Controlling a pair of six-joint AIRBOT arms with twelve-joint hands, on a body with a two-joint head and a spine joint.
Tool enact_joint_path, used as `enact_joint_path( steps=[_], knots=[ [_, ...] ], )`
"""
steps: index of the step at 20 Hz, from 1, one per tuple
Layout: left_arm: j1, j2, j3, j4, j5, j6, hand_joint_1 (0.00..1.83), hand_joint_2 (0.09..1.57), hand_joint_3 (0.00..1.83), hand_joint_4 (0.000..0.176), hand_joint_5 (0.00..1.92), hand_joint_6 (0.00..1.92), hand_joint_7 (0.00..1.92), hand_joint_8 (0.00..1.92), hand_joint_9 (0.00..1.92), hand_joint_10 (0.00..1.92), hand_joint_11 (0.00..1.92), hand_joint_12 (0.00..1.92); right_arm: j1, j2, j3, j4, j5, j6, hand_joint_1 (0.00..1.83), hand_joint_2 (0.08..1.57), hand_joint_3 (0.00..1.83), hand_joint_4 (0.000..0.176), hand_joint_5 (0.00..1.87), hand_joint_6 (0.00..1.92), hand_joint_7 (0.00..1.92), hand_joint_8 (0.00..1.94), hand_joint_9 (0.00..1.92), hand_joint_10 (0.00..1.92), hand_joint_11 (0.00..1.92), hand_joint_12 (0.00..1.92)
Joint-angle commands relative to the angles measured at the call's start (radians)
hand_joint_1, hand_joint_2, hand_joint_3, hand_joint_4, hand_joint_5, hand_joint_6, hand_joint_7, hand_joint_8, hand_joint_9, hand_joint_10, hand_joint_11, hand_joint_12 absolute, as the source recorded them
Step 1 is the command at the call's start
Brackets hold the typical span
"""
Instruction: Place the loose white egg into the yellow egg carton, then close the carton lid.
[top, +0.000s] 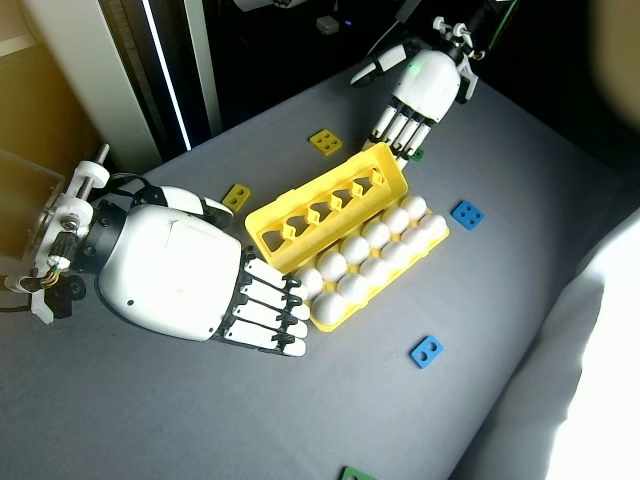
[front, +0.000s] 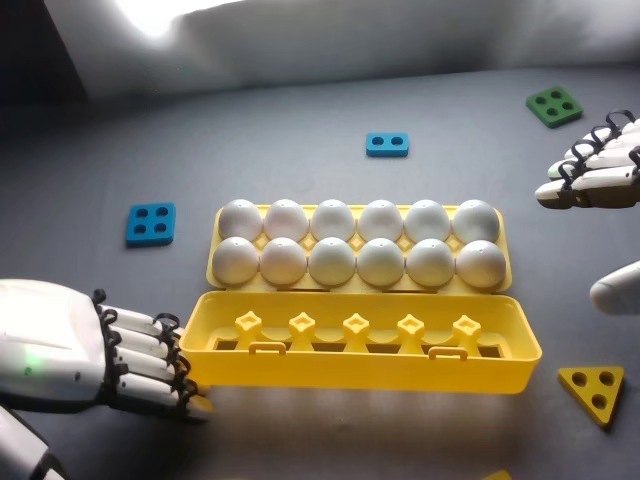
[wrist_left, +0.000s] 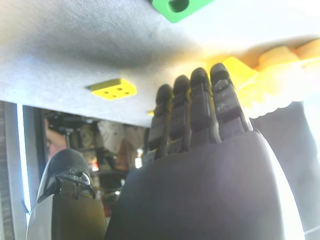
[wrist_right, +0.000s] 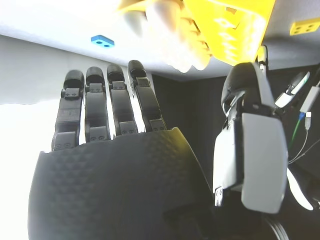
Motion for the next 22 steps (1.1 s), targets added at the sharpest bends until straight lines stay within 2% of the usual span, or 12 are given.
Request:
enact_joint_path(
  steps=[1,8,11,16,19,22],
  knots=[
    [0.000,0.008,-0.001,-0.051,-0.057,0.001,0.00,1.08,0.00,0.000,0.10,0.00,0.09,0.00,0.05,0.00,0.00,0.03,0.006,0.015,0.003,0.023,0.020,-0.003,0.00,1.10,0.02,0.000,0.11,0.00,0.04,0.00,0.00,0.00,0.00,0.05],
    [-0.032,0.003,-0.011,-0.051,-0.050,-0.014,0.00,1.09,0.00,0.000,0.07,0.00,0.05,0.00,0.02,0.00,0.00,0.00,0.004,0.015,0.003,0.023,0.019,-0.025,0.00,1.08,0.00,0.000,0.10,0.01,0.03,0.00,0.00,0.00,0.00,0.00],
    [-0.094,-0.005,0.042,-0.057,-0.064,-0.067,0.00,1.09,0.00,0.000,0.07,0.00,0.05,0.00,0.01,0.00,0.00,0.00,0.003,0.015,0.003,0.023,0.019,-0.035,0.00,1.08,0.00,0.000,0.10,0.00,0.03,0.00,0.00,0.00,0.00,0.00],
    [-0.180,-0.049,0.194,-0.122,-0.068,-0.090,0.00,1.09,0.00,0.000,0.05,0.00,0.03,0.00,0.00,0.00,0.00,0.00,0.002,0.014,0.003,0.023,0.019,-0.040,0.00,1.09,0.00,0.000,0.10,0.00,0.03,0.00,0.00,0.00,0.00,0.00],
    [-0.186,-0.053,0.214,-0.121,-0.072,-0.094,0.00,1.09,0.00,0.000,0.06,0.00,0.04,0.00,0.01,0.00,0.00,0.00,0.002,0.014,0.003,0.023,0.019,-0.041,0.00,1.08,0.00,0.000,0.09,0.00,0.00,0.00,0.00,0.00,0.00,0.00],
    [-0.186,-0.042,0.200,-0.113,-0.075,-0.094,0.00,1.08,0.00,0.000,0.05,0.00,0.03,0.00,0.01,0.00,0.00,0.00,0.001,0.014,0.003,0.023,0.019,-0.041,0.00,1.07,0.00,0.000,0.09,0.00,0.01,0.00,0.00,0.00,0.00,0.00]
  ],
)
